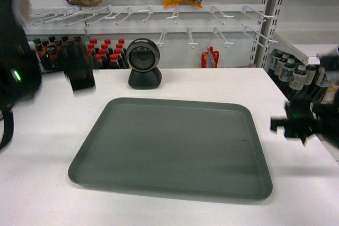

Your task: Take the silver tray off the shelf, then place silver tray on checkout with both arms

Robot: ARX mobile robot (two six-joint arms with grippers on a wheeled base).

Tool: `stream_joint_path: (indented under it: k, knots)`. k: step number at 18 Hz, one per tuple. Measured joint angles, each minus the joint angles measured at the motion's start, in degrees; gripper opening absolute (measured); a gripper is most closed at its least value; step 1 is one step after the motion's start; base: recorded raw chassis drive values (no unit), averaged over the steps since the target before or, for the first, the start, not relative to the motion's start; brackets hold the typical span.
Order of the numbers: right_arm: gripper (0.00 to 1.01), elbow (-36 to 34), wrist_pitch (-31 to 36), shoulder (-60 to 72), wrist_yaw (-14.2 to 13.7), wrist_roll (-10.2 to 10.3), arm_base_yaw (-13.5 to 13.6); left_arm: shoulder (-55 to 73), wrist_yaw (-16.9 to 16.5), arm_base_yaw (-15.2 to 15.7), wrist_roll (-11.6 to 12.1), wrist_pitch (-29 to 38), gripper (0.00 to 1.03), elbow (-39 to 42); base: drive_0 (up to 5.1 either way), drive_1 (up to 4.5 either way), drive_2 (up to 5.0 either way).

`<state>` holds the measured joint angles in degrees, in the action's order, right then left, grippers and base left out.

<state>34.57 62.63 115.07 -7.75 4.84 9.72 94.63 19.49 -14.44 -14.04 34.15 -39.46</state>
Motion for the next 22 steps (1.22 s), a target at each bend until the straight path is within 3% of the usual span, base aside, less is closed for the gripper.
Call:
stream_joint_path:
  k: [1,2,8,9,13,17,18,19,20,21,22]
  knots:
    - [0.41,-7.0,5.8,-0.1,-0.5,-1.9,-0.1,-4.2,-4.9,1.1,4.7,13.1,0.74,4.1,0.0,0.00,0.0]
    - [0.30,-11.8,9.3,-2.6,-0.2,-3.1,-0.9,-6.6,-7.1,2.6,8.6,21.7,0.63,9.3,0.0,0.00,0.0]
    - [0.09,-15.2,11.8,-11.8,0.3,-3.6,-3.1,-8.9,-9.2,4.7,11.6,27.4,0.43,17.6,0.0,0.00,0.0]
    - [0.02,-16.7,11.9,-14.5,0.7,-3.7,-3.4,-10.4,-9.6,5.3,12.0,27.3,0.36,19.3,0.0,0.00,0.0]
    - [0.03,-24.7,10.6,-23.2,3.0,-4.4,-4.7,-17.1,-12.4,7.5,13.0,30.9,0.02,26.2,0.0,0.00,0.0]
    - [0.03,-27.4,11.2,-31.4,3.5,-4.5,-5.9,-21.3,-13.7,8.8,13.0,27.7,0.01,30.9,0.0,0.00,0.0]
    - [0.03,-29.1,10.1,-35.3,6.4,-4.5,-7.7,-25.4,-14.3,9.5,13.0,26.6,0.01,31.8,0.0,0.00,0.0]
    - [0.03,-30.3,7.8,-38.9,7.4,-4.5,-9.4,-28.7,-14.8,9.9,13.0,25.2,0.01,32.6,0.0,0.00,0.0]
    - [0.03,-31.2,5.5,-42.2,7.2,-4.5,-9.9,-31.0,-15.5,10.6,13.0,23.3,0.01,33.7,0.0,0.00,0.0]
    - [0.03,-32.0,2.3,-46.1,7.6,-4.5,-9.7,-33.8,-19.0,13.6,13.1,20.6,0.01,35.1,0.0,0.00,0.0]
    - [0.03,-32.7,-0.5,-49.6,7.7,-4.5,-9.7,-36.7,-19.0,14.4,13.1,18.8,0.01,36.0,0.0,0.00,0.0]
